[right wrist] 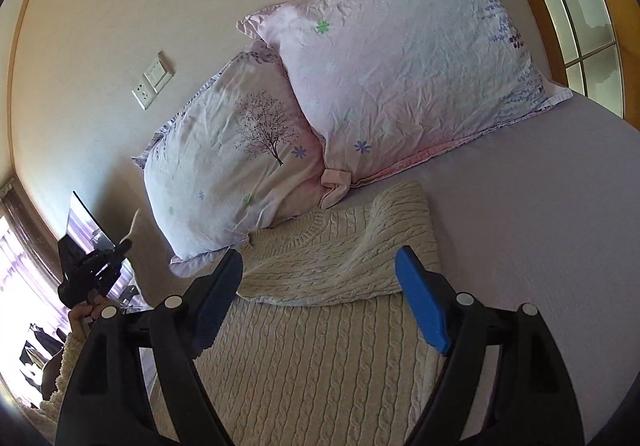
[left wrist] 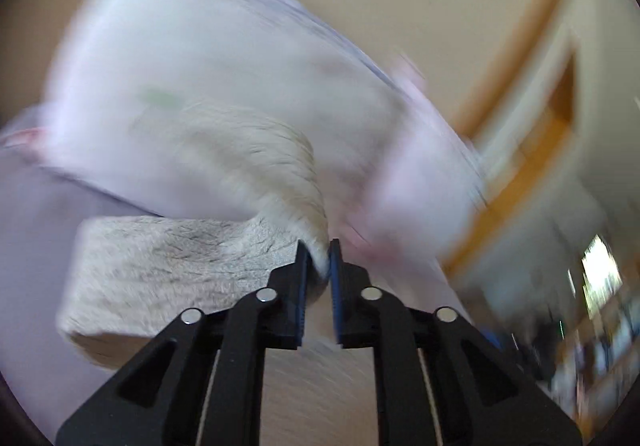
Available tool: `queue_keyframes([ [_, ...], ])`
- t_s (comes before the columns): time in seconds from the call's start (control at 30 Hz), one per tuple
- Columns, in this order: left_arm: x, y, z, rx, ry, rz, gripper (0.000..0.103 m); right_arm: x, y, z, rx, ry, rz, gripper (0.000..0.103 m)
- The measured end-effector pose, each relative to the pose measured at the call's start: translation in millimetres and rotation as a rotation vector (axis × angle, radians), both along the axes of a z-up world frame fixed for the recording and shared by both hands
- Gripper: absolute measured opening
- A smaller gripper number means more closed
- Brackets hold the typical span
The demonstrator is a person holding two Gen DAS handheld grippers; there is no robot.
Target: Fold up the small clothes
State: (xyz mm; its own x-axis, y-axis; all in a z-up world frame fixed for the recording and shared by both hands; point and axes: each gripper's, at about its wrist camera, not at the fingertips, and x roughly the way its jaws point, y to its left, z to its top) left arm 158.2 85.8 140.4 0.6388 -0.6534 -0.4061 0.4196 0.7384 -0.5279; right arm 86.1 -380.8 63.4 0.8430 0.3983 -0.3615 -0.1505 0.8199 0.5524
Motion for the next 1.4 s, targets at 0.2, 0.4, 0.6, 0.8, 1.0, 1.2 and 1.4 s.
queue_keyframes([
  [0.2,-57.6,-41.6,-26.3,0.13,0.014,-0.215,0.046,-56.5,-12.0,-13.6,-0.037,0.014,0.089,0.082],
  [0.4,-157.1,69.7,-53.0,0.05,0.063,-0.162,0.065,-120.1,-31.4,-66.8,0.099,0.111,0.298,0.082],
  [0.6,-226.3,114.8,-126.3,0.001,0.267,-0.062,0.071,-144.4,-24.0,-124.6,0.205,0.242,0.382,0.081],
  [0.8,-218.4,98.6,-171.3,-0.091,0.354,-0.08,0.07,-124.3,-4.8,-160.1,0.274,0.299,0.43,0.071],
  [1.0,-206.9,82.6,-194.4,-0.196,0.415,-0.101,0.015,-118.9,15.4,-170.4,0.334,0.249,0.522,0.008],
  [1.2,-205.8,71.1,-155.6,-0.256,0.344,-0.134,0.006,-114.6,3.2,-91.7,0.327,0.021,0.555,0.008],
  [1.4,-125.9,67.8,-69.6,-0.217,0.124,-0.066,0.006,-28.1,3.9,6.5,0.206,-0.184,0.485,0.008],
])
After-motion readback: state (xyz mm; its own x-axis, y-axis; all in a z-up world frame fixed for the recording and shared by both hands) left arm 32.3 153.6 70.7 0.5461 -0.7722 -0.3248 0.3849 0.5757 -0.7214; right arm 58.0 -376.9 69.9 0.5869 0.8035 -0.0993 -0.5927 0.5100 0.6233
